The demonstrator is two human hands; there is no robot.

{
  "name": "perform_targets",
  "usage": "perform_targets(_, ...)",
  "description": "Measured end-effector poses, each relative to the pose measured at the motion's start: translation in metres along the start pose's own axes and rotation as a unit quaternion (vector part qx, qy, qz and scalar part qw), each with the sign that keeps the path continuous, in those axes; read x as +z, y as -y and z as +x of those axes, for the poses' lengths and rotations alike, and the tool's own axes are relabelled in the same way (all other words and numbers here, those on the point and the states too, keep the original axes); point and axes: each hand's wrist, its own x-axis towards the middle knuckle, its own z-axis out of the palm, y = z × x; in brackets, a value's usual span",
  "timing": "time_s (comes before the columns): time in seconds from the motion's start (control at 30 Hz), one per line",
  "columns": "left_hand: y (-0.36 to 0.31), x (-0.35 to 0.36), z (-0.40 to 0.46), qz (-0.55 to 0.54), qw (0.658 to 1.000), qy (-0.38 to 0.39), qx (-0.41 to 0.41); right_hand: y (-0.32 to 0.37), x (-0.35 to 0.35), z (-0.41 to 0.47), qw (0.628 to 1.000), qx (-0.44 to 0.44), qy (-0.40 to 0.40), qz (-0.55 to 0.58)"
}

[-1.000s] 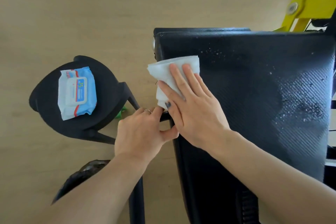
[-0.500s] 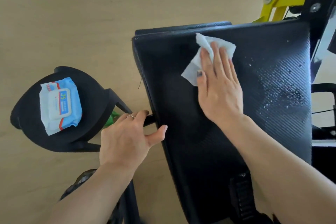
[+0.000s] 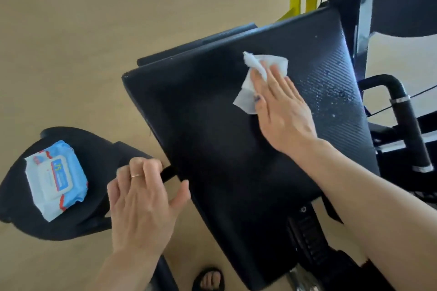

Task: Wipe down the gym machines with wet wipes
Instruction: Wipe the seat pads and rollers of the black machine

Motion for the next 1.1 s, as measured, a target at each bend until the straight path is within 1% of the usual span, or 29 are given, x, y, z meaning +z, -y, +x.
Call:
perform_targets(0.07, -0.017, -0.007, 0.008, 0.004, 0.995, 0.012, 0.099, -0.030, -0.006, 0.011, 0.990, 0.138, 0.001, 0.011)
perform_targets(0.1, -0.027, -0.008, 0.017, 0.000, 0.989, 0.025, 0.149, -0.027, -0.006, 0.016, 0.982, 0.189, 0.001, 0.029)
perform_targets(0.13, -0.038, -0.010, 0.029, -0.004, 0.982, 0.039, 0.183, -0.015, -0.006, 0.019, 0.974, 0.220, -0.002, 0.051)
perform_targets(0.17, -0.050, -0.011, 0.044, -0.005, 0.977, 0.057, 0.206, -0.001, -0.005, 0.016, 0.973, 0.221, -0.003, 0.067)
perform_targets(0.2, -0.061, -0.011, 0.059, 0.001, 0.972, 0.080, 0.221, 0.014, -0.001, 0.006, 0.980, 0.183, -0.008, 0.075)
perform_targets(0.23, -0.070, -0.010, 0.071, 0.010, 0.968, 0.110, 0.227, 0.027, 0.004, -0.012, 0.991, 0.118, -0.002, 0.068)
perform_targets(0.3, -0.080, -0.006, 0.086, 0.017, 0.964, 0.166, 0.208, 0.031, 0.008, -0.059, 0.999, -0.013, 0.037, 0.024)
perform_targets(0.37, -0.082, -0.004, 0.089, 0.018, 0.961, 0.195, 0.194, 0.003, 0.007, -0.095, 0.995, -0.071, 0.073, -0.008)
perform_targets(0.4, -0.082, -0.005, 0.087, 0.026, 0.959, 0.205, 0.195, -0.015, 0.004, -0.105, 0.994, -0.073, 0.083, -0.019)
perform_targets(0.47, -0.082, -0.007, 0.084, 0.032, 0.957, 0.212, 0.197, -0.040, -0.001, -0.104, 0.996, -0.029, 0.079, -0.034)
perform_targets(0.5, -0.082, -0.007, 0.084, 0.036, 0.957, 0.212, 0.195, -0.044, -0.003, -0.093, 0.997, 0.021, 0.064, -0.026)
perform_targets(0.57, -0.084, -0.007, 0.085, 0.046, 0.957, 0.214, 0.191, -0.032, -0.005, -0.061, 0.988, 0.153, 0.023, 0.025)
perform_targets(0.6, -0.085, -0.007, 0.085, 0.053, 0.957, 0.215, 0.189, -0.018, -0.003, -0.048, 0.978, 0.199, 0.020, 0.052)
perform_targets(0.63, -0.085, -0.008, 0.085, 0.060, 0.956, 0.216, 0.190, -0.002, -0.001, -0.042, 0.975, 0.209, 0.018, 0.069)
perform_targets(0.67, -0.086, -0.008, 0.084, 0.063, 0.956, 0.214, 0.192, 0.014, 0.003, -0.045, 0.981, 0.178, 0.015, 0.077)
perform_targets(0.73, -0.086, -0.008, 0.085, 0.058, 0.958, 0.204, 0.195, 0.038, 0.012, -0.077, 0.996, 0.051, 0.043, 0.065)
perform_targets(0.77, -0.086, -0.008, 0.086, 0.055, 0.958, 0.203, 0.193, 0.038, 0.015, -0.098, 0.996, -0.004, 0.063, 0.057)
perform_targets(0.83, -0.088, -0.010, 0.087, 0.058, 0.958, 0.209, 0.188, 0.012, 0.016, -0.125, 0.993, -0.075, 0.086, 0.032)
perform_targets(0.87, -0.090, -0.013, 0.086, 0.064, 0.956, 0.218, 0.187, -0.008, 0.015, -0.130, 0.993, -0.081, 0.089, 0.013)
perform_targets(0.9, -0.093, -0.016, 0.086, 0.072, 0.954, 0.227, 0.184, -0.029, 0.014, -0.130, 0.994, -0.065, 0.089, -0.007)
perform_targets(0.93, -0.095, -0.019, 0.085, 0.083, 0.952, 0.233, 0.180, -0.051, 0.011, -0.125, 0.996, -0.018, 0.082, -0.019)
perform_targets(0.97, -0.099, -0.022, 0.085, 0.098, 0.950, 0.235, 0.178, -0.074, 0.006, -0.117, 0.996, 0.058, 0.067, -0.019)
perform_targets(1.0, -0.103, -0.026, 0.086, 0.115, 0.948, 0.239, 0.178, -0.093, 0.000, -0.108, 0.987, 0.150, 0.053, -0.009)
perform_targets(1.03, -0.109, -0.030, 0.086, 0.125, 0.945, 0.240, 0.182, -0.105, -0.004, -0.098, 0.969, 0.241, 0.045, 0.012)
perform_targets(1.07, -0.119, -0.034, 0.086, 0.123, 0.945, 0.235, 0.193, -0.108, -0.005, -0.089, 0.950, 0.308, 0.036, 0.040)
perform_targets(1.1, -0.132, -0.037, 0.086, 0.110, 0.946, 0.223, 0.210, -0.101, -0.003, -0.081, 0.934, 0.349, 0.027, 0.070)
